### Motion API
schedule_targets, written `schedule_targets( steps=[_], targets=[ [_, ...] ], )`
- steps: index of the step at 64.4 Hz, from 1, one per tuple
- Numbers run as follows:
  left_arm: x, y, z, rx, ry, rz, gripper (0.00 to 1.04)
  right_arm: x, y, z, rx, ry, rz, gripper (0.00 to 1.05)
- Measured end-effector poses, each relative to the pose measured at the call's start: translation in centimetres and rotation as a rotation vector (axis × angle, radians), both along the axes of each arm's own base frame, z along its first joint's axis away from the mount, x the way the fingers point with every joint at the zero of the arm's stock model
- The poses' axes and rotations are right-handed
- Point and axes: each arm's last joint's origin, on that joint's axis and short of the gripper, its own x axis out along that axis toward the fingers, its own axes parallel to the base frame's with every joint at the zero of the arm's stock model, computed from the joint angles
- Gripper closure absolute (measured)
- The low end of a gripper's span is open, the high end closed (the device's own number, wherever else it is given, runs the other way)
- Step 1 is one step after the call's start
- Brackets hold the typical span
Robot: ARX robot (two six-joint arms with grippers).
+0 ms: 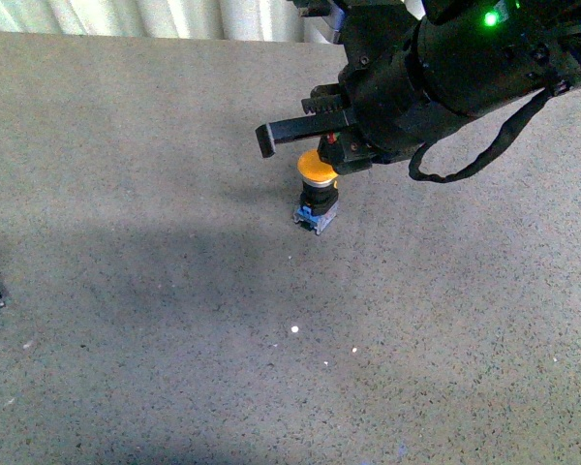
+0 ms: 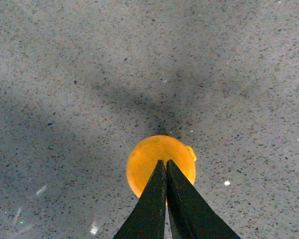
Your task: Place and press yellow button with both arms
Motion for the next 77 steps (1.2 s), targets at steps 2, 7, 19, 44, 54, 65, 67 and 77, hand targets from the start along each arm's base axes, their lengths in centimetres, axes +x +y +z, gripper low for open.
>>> schedule_targets(
  steps=[2,7,19,44,54,65,67,77],
  targets=[
    [0.0,0.0,0.0,0.000,0.000,0.000,1.03,-0.1,-0.1,0.2,0.005,-0.007,-0.003,1.03],
    [0.0,0.0,0.0,0.000,0.000,0.000,1.03,-0.2,-0.1,1.2,0.025,-0.032,-0.006,1.03],
    [0.0,0.0,0.0,0.000,0.000,0.000,1.03,-0.9,-0.3,4.7,0.083,-0.154,-0.013,1.03],
    [0.0,0.0,0.0,0.000,0.000,-0.001,1.03,-5.8,-4.0,6.8,0.045,-0.596,-0.232,0.80],
    [0.0,0.0,0.0,0.000,0.000,0.000,1.03,-9.8,-7.4,5.3,0.076,-0.793,-0.350,1.03],
    [0.0,0.0,0.0,0.000,0.000,0.000,1.03,-13.2,-9.7,4.3,0.075,-0.799,-0.357,1.03],
    [0.0,0.0,0.0,0.000,0.000,0.000,1.03,-13.7,-10.0,4.1,0.073,-0.794,-0.357,1.03],
    [0.0,0.0,0.0,0.000,0.000,0.000,1.03,-16.2,-11.2,3.4,0.079,-0.798,-0.347,1.03]
  ],
)
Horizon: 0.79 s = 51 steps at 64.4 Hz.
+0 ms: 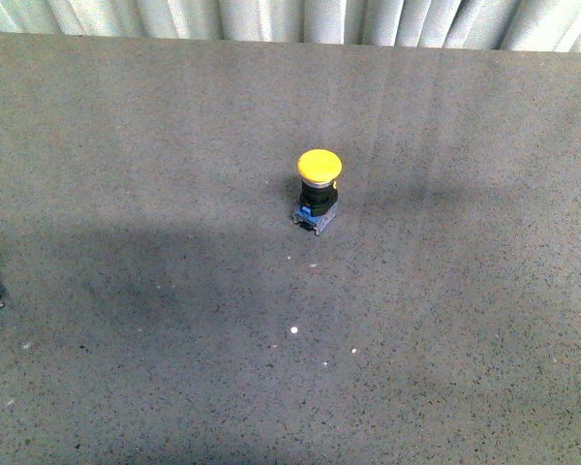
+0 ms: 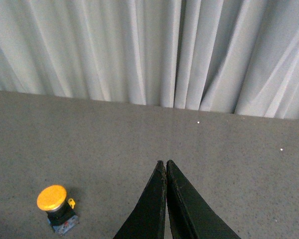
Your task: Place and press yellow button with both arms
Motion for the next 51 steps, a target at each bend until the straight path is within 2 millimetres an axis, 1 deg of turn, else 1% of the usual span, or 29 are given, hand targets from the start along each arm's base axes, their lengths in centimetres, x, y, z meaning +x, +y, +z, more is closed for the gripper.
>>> schedule_targets(
  steps=[18,21,29,51],
  targets=[
    [0.0,0.0,0.0,0.000,0.000,0.000,1.03,-3.6,-1.5,-1.0,0.000,0.007,-0.006,1.03],
    [0.0,0.0,0.0,0.000,0.000,0.000,1.03,-4.0,-2.0,-1.3,0.001,-0.003,0.019,1.03],
    [0.0,0.0,0.0,0.000,0.000,0.000,1.03,-5.0,-2.7,-2.2,0.000,0.015,-0.012,1.03],
    [0.0,0.0,0.0,0.000,0.000,0.000,1.03,-6.9,-2.7,-1.4,0.000,-0.013,-0.010,1.03]
  ],
)
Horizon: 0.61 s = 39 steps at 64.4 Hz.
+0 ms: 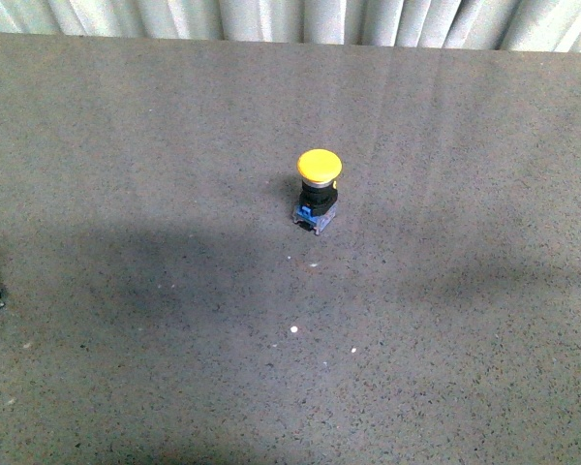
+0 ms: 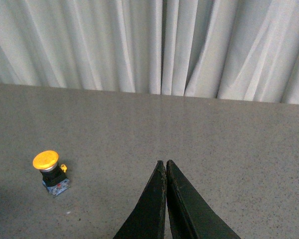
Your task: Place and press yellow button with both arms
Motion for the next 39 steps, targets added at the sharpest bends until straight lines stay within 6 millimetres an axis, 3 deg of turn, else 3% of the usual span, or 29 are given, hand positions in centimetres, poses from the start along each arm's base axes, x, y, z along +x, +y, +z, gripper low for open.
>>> schedule_targets(
  steps=[39],
  targets=[
    [0.0,0.0,0.0,0.000,0.000,0.000,1.03,-2.2,0.0,0.4,0.000,-0.014,0.000,1.03]
  ],
)
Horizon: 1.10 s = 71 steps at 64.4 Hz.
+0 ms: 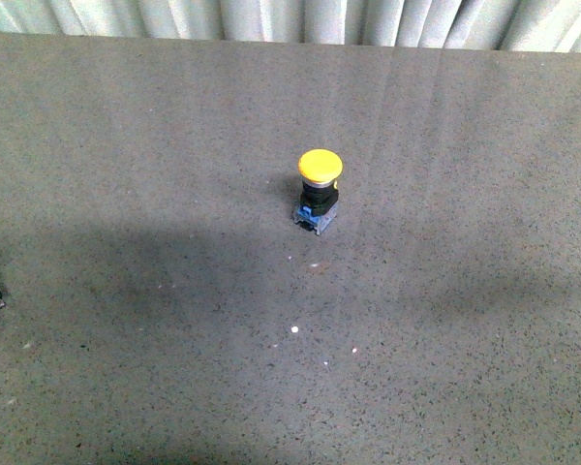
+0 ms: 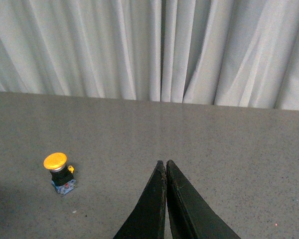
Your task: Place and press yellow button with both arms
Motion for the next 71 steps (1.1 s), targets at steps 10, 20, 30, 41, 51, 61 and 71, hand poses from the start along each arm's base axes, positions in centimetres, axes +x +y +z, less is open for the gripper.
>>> schedule_targets(
  steps=[10,20,30,41,51,61,71],
  targets=[
    [0.0,0.0,0.0,0.000,0.000,0.000,1.03,-0.3,0.0,0.0,0.000,0.000,0.000,1.03],
    [0.0,0.0,0.0,0.000,0.000,0.000,1.03,-0.6,0.0,-0.1,0.000,0.000,0.000,1.03],
    [0.0,0.0,0.0,0.000,0.000,0.000,1.03,-1.7,0.0,-0.4,0.000,0.010,0.000,1.03],
    [0.0,0.0,0.0,0.000,0.000,0.000,1.03,-1.8,0.0,-0.3,0.000,0.005,0.000,1.03],
    [0.0,0.0,0.0,0.000,0.000,0.000,0.76,-1.8,0.0,-0.3,0.000,0.004,0.000,0.82],
    [0.0,0.0,0.0,0.000,0.000,0.000,0.44,-1.8,0.0,-0.3,0.000,0.004,0.000,0.50],
    [0.0,0.0,0.0,0.000,0.000,0.000,0.14,-1.8,0.0,-0.3,0.000,0.003,0.000,0.22]
  ],
)
